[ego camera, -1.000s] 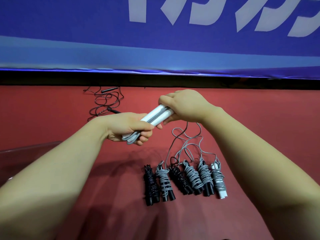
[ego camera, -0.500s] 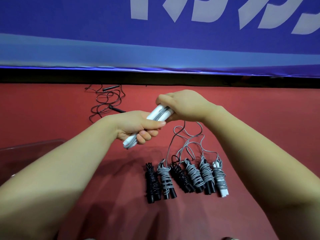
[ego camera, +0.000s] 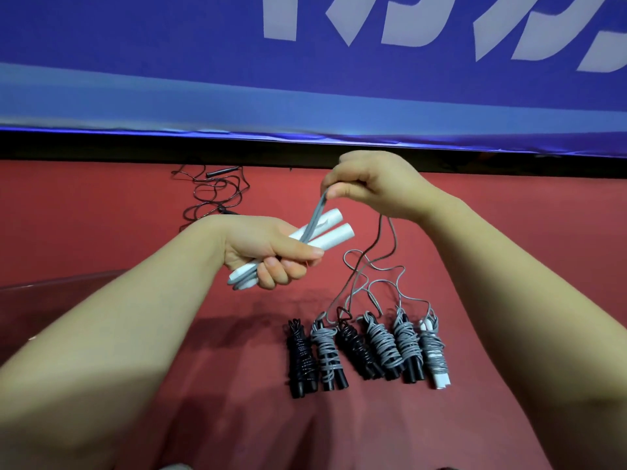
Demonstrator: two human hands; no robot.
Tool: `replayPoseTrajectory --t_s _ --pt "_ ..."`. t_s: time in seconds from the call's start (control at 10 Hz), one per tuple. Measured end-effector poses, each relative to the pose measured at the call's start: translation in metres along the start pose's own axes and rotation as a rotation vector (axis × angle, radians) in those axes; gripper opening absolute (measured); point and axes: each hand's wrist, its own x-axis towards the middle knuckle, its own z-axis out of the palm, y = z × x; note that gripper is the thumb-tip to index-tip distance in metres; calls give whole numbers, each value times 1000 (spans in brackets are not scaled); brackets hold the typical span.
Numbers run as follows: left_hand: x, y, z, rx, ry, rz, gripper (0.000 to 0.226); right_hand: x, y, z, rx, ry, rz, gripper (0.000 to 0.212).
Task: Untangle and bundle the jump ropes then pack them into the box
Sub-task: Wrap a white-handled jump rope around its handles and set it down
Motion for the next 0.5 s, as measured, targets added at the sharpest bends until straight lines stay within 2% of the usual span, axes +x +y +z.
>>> replayPoseTrajectory --t_s 0.1,0.2,0.4,0.5 --pt "-4 3 -4 -14 11 8 17 -2 0 1 -14 -70 79 42" --pt "-10 6 -2 7 21 3 17 -9 3 8 114 -219 246 35" --pt "-3 0 -23 2 51 20 33 -20 7 19 46 -139 295 32" --pt "-5 3 -14 33 44 44 23 -16 3 14 49 -172 282 32"
